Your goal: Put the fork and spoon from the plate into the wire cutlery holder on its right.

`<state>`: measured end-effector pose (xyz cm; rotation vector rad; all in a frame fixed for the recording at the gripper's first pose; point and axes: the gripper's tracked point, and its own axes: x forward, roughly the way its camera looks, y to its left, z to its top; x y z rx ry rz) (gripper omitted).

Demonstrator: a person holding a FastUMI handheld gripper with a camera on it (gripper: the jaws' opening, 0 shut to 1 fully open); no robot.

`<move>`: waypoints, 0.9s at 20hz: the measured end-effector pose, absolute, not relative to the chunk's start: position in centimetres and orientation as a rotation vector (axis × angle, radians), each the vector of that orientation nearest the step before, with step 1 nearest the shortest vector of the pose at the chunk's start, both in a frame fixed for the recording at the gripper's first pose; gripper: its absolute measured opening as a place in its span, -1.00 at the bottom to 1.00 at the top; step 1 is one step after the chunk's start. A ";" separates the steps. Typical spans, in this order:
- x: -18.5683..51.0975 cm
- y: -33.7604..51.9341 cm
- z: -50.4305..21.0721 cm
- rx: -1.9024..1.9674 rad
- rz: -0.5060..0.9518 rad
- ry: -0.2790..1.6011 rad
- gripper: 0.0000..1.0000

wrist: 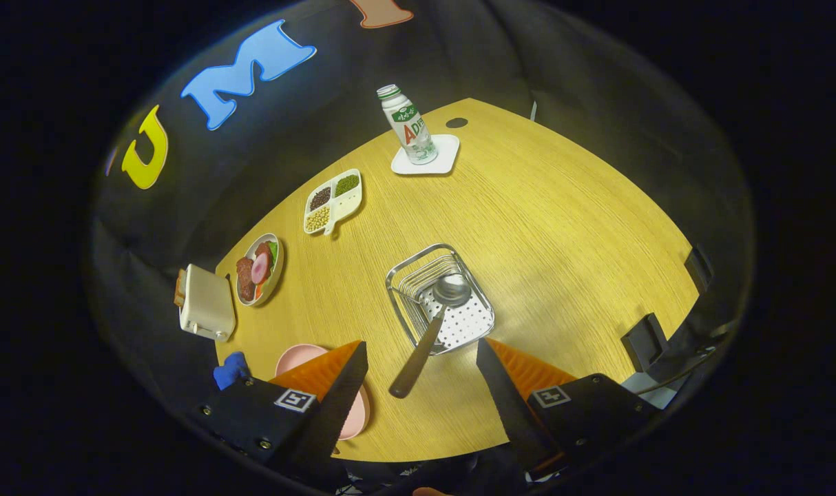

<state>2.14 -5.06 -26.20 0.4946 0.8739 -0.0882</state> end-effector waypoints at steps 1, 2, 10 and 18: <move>2.1 -5.1 -26.2 0.495 -0.088 0.874 0.96; 2.1 -5.1 -26.1 0.497 -0.088 0.875 0.96; 2.6 -4.8 -24.0 0.416 -0.078 0.816 0.96; 3.2 0.2 -20.2 0.319 0.020 0.736 0.96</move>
